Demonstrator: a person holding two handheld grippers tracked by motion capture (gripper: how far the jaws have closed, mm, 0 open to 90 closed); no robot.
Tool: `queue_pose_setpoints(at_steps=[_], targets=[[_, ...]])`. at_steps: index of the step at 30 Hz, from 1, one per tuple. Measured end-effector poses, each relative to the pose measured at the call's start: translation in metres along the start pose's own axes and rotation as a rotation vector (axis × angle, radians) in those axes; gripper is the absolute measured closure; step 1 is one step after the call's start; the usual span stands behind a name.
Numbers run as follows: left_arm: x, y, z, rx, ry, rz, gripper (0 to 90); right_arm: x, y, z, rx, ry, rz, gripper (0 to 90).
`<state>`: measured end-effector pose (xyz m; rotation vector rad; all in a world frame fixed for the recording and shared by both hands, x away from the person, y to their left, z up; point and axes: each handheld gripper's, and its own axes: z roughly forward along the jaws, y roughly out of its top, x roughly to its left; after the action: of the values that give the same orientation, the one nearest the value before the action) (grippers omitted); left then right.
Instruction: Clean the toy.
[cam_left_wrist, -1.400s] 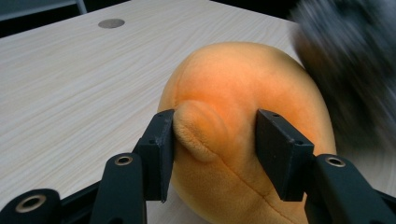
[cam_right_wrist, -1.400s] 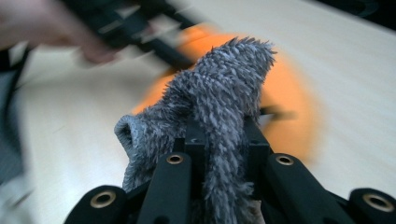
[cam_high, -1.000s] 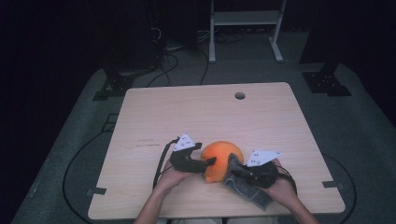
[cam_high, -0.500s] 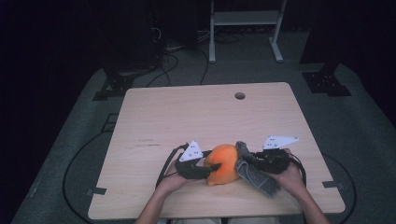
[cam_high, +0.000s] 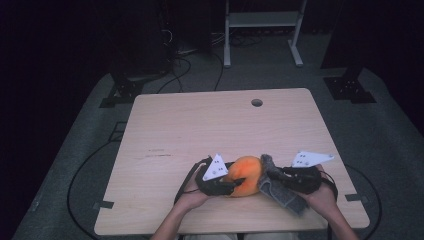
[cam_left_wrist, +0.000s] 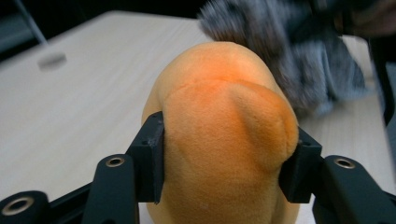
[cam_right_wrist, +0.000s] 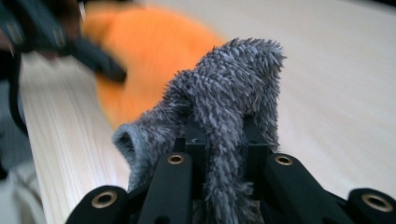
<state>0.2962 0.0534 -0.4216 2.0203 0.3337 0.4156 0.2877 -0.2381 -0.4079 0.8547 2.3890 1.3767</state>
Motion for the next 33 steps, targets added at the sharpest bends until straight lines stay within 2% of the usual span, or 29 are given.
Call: queue_pose_setpoints(at_steps=[2,3,4,5,7,8,9,10,12,13,15,18,20,24,26,28,29,32,33], targets=[[-0.001,0.000,0.001,0.004,-0.019,0.069,45.2,-0.001,0.007,-0.002,-0.023,0.002,-0.005,77.2],[0.000,-0.002,0.002,0.008,-0.022,0.085,45.3,-0.001,0.010,0.001,-0.024,0.004,-0.006,77.1],[0.003,-0.005,0.002,0.014,-0.024,0.075,44.9,-0.003,0.011,0.006,-0.017,0.012,-0.003,77.0],[0.007,-0.009,0.002,0.027,-0.032,0.040,42.7,-0.004,0.010,0.013,-0.005,0.022,0.007,77.1],[0.021,-0.017,0.000,0.056,-0.042,-0.083,30.4,-0.007,0.004,0.028,-0.001,0.062,0.063,77.4],[0.026,-0.017,-0.001,0.076,-0.047,-0.154,21.2,-0.003,0.002,0.033,0.004,0.065,0.066,77.5],[0.028,-0.016,-0.002,0.094,-0.057,-0.190,14.1,0.003,0.003,0.036,0.008,0.056,0.053,77.6],[0.027,-0.013,-0.004,0.089,-0.055,-0.192,10.1,0.008,0.005,0.036,0.009,0.046,0.034,77.6],[0.023,-0.009,-0.005,0.056,-0.076,-0.187,11.6,0.018,0.009,0.035,0.008,0.048,0.005,77.6],[0.021,-0.007,-0.005,0.050,-0.079,-0.177,14.7,0.020,0.010,0.035,0.006,0.054,-0.006,77.6],[0.017,-0.008,-0.004,0.045,-0.055,-0.118,25.5,0.022,0.009,0.034,0.012,0.048,-0.016,77.5],[0.016,-0.012,-0.004,0.032,-0.058,-0.111,33.0,0.013,0.003,0.029,0.014,0.053,0.011,77.5],[0.017,-0.015,-0.005,0.023,-0.061,-0.111,34.7,0.006,-0.004,0.028,0.034,0.036,0.024,77.5],[0.018,-0.018,-0.008,0.019,-0.067,-0.106,36.7,-0.011,-0.020,0.026,0.085,0.016,0.092,77.5],[0.017,-0.019,-0.009,0.019,-0.069,-0.094,37.7,-0.011,-0.018,0.022,0.064,0.015,0.098,77.5],[0.017,-0.021,-0.009,0.016,-0.067,-0.091,39.3,-0.006,-0.009,0.018,-0.002,0.042,0.091,77.4],[0.016,-0.021,-0.008,0.018,-0.065,-0.092,39.9,-0.004,-0.007,0.018,-0.009,0.049,0.084,77.4],[0.014,-0.019,-0.008,0.031,-0.059,-0.080,39.1,0.001,-0.007,0.028,0.027,0.055,0.058,77.4],[0.016,-0.017,-0.008,0.043,-0.046,-0.104,34.8,0.000,-0.009,0.030,0.032,0.060,0.064,77.4]])
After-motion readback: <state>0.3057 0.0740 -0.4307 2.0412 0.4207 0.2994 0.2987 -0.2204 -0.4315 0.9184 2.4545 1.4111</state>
